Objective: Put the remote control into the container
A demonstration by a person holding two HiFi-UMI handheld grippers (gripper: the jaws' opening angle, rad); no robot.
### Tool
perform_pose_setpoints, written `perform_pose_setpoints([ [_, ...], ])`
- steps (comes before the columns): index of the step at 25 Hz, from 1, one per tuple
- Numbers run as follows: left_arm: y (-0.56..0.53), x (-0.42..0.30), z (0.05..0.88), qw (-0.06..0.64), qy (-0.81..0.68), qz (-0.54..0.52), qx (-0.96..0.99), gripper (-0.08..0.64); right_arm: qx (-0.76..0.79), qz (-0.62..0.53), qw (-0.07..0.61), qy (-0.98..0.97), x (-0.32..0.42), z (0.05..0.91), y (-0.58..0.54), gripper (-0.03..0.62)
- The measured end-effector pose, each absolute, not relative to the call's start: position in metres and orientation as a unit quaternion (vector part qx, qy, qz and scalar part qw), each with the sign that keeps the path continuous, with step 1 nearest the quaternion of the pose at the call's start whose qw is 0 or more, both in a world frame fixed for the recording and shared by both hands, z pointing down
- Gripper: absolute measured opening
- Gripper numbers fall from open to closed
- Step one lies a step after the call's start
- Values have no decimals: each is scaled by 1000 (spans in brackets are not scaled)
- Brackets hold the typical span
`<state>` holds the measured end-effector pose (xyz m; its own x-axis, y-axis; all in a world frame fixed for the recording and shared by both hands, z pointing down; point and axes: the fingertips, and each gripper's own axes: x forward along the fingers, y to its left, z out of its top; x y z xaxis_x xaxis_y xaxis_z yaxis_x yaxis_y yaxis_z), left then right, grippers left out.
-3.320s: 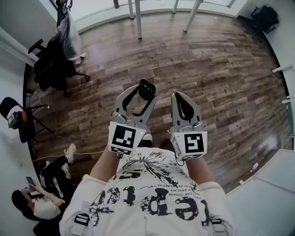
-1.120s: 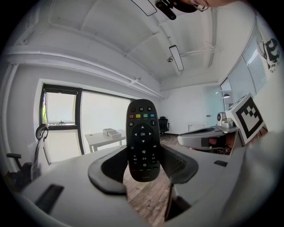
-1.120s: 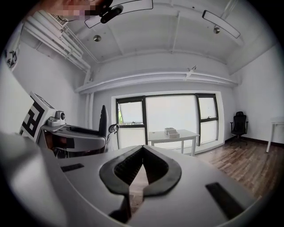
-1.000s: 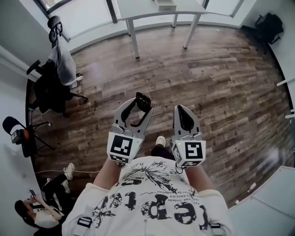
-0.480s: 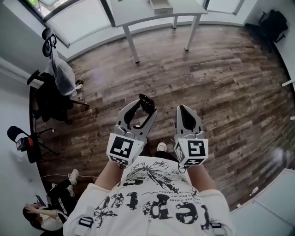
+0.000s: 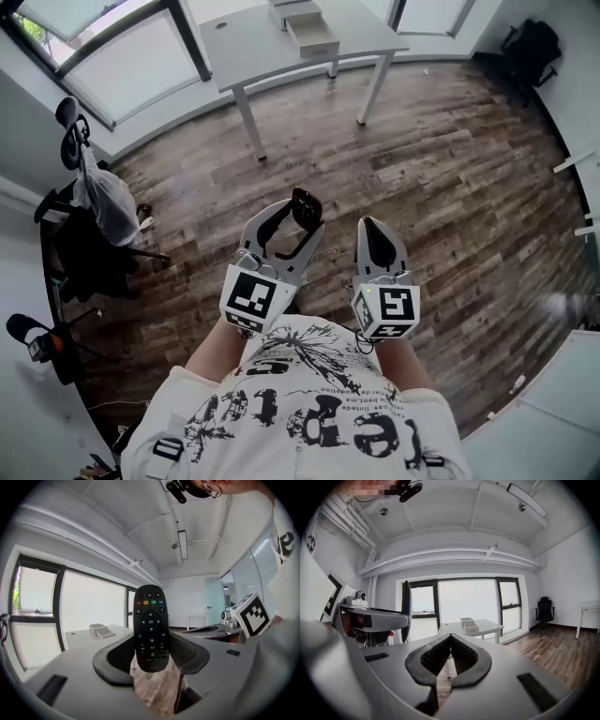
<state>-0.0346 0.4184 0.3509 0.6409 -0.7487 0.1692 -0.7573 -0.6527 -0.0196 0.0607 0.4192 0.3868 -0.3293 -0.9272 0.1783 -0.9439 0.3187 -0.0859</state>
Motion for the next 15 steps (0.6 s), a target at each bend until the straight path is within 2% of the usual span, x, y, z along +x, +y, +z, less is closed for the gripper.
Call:
perform_pose_setpoints([
  [4, 369, -78, 346, 9, -414, 93, 906, 233, 597, 79, 41, -797, 29, 378, 369, 3],
  [8, 325, -113, 348, 23, -419, 91, 903, 233, 600, 71, 42, -796, 0, 372, 326, 3],
  [15, 261, -126, 359, 38, -435, 91, 895, 233, 591, 70, 49, -802, -7, 376, 260, 3],
])
